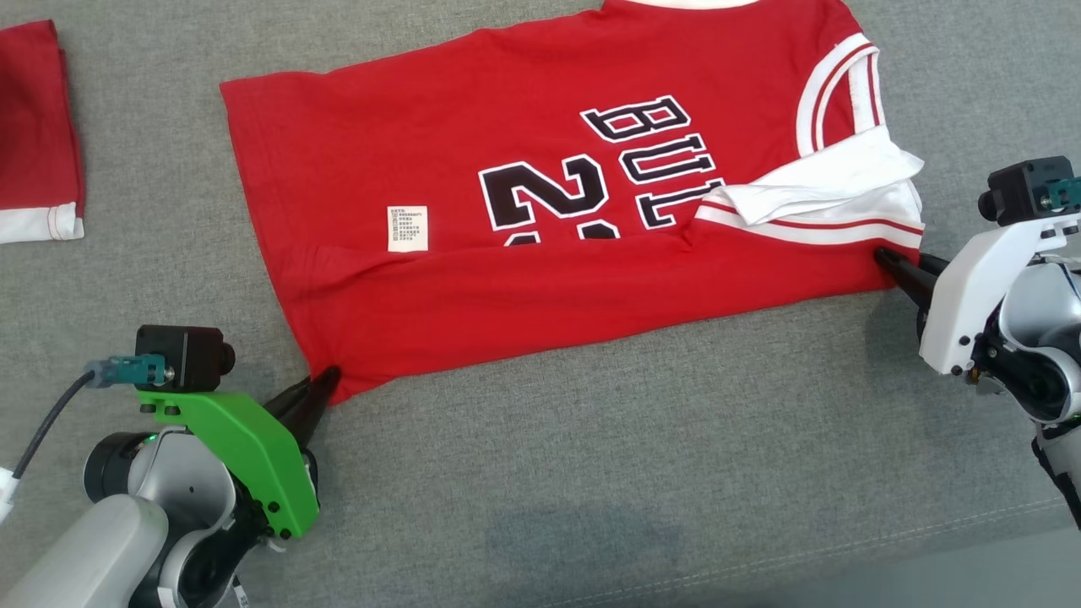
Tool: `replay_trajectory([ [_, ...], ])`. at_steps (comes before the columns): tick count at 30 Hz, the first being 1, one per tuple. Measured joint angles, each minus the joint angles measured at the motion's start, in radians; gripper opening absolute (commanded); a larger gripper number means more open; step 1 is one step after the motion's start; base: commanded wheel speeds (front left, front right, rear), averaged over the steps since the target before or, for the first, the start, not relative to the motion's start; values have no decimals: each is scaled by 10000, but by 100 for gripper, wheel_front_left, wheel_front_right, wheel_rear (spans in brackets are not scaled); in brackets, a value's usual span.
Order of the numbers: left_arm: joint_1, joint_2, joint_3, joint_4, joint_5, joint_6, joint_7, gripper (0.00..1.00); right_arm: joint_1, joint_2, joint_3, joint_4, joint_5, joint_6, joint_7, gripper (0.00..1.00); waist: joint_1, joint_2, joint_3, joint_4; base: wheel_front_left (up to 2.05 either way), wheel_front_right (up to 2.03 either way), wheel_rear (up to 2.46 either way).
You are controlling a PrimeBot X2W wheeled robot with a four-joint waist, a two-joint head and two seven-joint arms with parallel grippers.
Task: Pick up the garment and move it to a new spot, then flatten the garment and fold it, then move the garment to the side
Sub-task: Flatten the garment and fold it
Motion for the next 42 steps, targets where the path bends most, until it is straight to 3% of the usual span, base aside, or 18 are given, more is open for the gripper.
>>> replay_trajectory([
  [2, 2, 15, 29, -128, -165, -138, 46, 0, -15, -188, 115, -77, 385, 0, 178, 0, 0, 0, -67, 2, 0, 0, 0],
  [8, 841, 792, 19, -1379, -842, -537, 589, 0, 520, -1344, 136, -1212, 2123, 2, 1195, 0, 0, 0, -344, 10, 0, 0, 0],
  [15, 1987, 1519, 278, -2920, -1237, -341, 523, 0, 2473, -2518, -1055, -2585, 3358, 4, 1962, 0, 0, 0, -508, 62, 0, 0, 0],
  [19, 2385, 1783, 512, -3319, -1407, -222, 337, 0, 3355, -2627, -1760, -3068, 3540, 4, 2151, 0, 0, 0, -412, 35, 0, 0, 0],
  [24, 2921, 1530, 203, -3162, -1501, -221, 104, 0, 3875, -2125, -1764, -3204, 3430, 4, 2280, 0, 0, 0, -196, -62, 0, 0, 0],
  [25, 2946, 1471, 144, -3112, -1429, -205, 44, 0, 3893, -2036, -1733, -3218, 3352, 2, 2253, 19, 0, 0, -152, -77, 0, 0, 0],
  [26, 2950, 1396, 165, -3047, -1323, -100, -100, 19, 3892, -1967, -1720, -3244, 3239, 2, 2161, 80, 0, 0, -107, -86, 0, 0, 0],
  [27, 2942, 1333, 196, -2976, -1177, -8, -205, 90, 3882, -1937, -1716, -3273, 3120, 2, 2088, 100, 0, 0, -68, -91, 0, 0, 0],
  [28, 2915, 1338, 178, -2943, -995, 56, -230, 100, 3860, -1946, -1724, -3312, 2997, 2, 2079, 100, 0, 0, -36, -93, 0, 0, 0],
  [33, 2605, 1912, 566, -3193, -366, 497, -284, 100, 3016, -2117, -2339, -3724, 2637, 2, 1952, 100, 0, 0, 136, -88, 0, 0, 0],
  [38, 968, 2472, 1110, -3428, 274, 792, 245, 100, 846, -2019, -2474, -3716, 1814, 2, 1852, 100, 0, 0, 509, -45, 0, 0, 0],
  [42, -1117, 1783, 786, -2592, 702, 694, 968, 100, -1360, -1383, -1789, -2727, 631, 0, 1553, 100, 1, 0, 894, 68, 0, 0, 0],
])
